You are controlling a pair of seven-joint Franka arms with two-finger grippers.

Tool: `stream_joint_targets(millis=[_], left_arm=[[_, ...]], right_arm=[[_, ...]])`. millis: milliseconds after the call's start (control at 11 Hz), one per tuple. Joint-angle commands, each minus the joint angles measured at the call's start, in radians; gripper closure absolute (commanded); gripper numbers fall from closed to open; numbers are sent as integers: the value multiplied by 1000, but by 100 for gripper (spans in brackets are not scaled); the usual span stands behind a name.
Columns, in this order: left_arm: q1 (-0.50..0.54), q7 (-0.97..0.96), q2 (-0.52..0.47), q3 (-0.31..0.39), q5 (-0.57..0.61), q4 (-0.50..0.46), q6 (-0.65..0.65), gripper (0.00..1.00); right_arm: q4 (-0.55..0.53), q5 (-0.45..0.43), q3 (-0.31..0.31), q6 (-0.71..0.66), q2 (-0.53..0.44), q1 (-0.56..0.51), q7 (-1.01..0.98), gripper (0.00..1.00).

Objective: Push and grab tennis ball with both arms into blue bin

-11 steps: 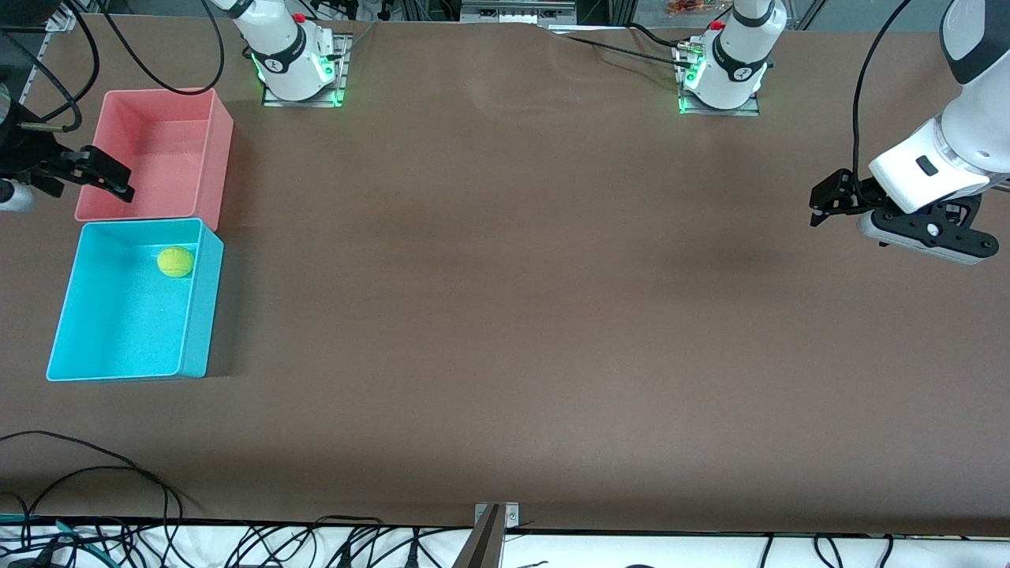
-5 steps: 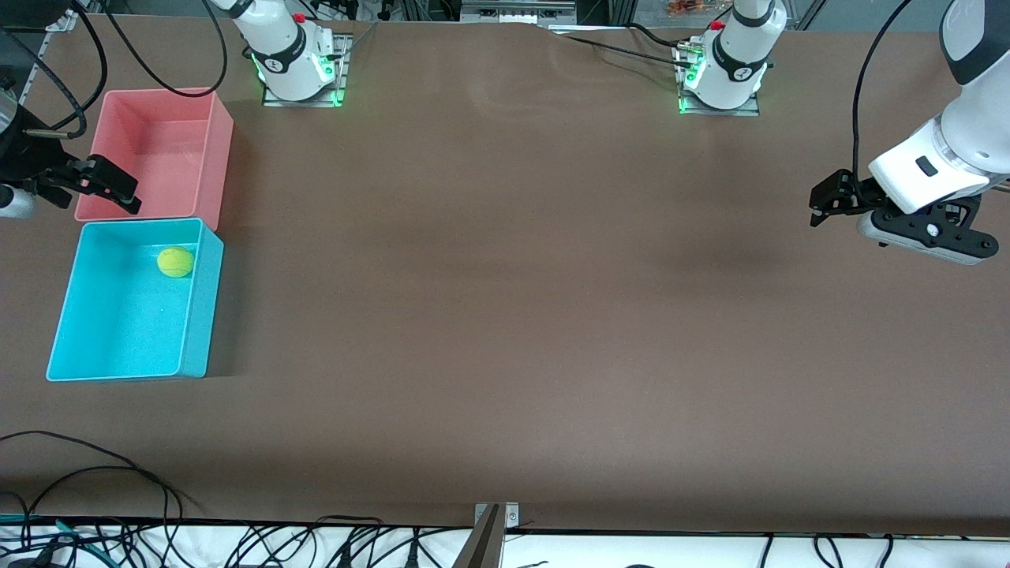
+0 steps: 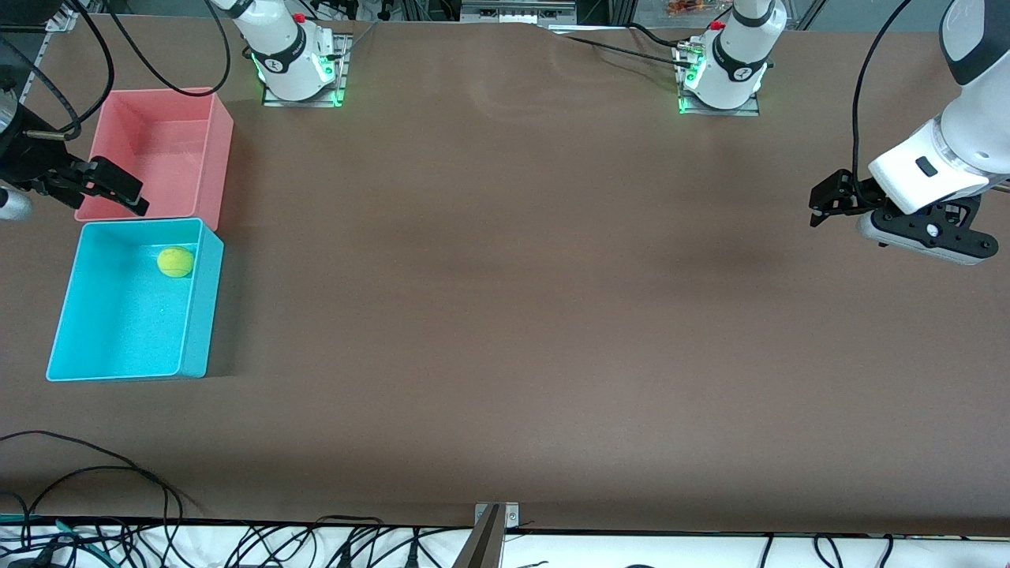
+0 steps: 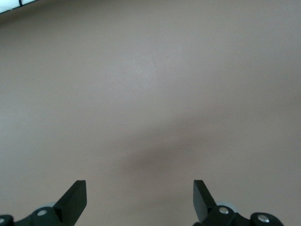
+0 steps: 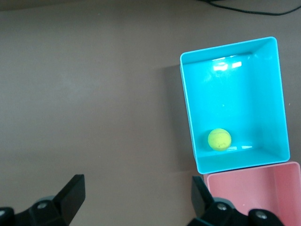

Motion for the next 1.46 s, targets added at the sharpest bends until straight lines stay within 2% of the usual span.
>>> stream_joint_targets(millis=[0, 274, 1369], left_arm=[[4, -8, -1, -4, 5, 8, -11, 0], [4, -11, 1, -2, 5, 8, -11, 0], [8, -12, -1, -2, 4, 9, -11, 0]], right_arm=[[17, 19, 1, -14, 5, -14, 19, 0], [-28, -7, -2, -37, 5, -14, 4, 0], [-29, -70, -1, -79, -12, -14, 5, 0]])
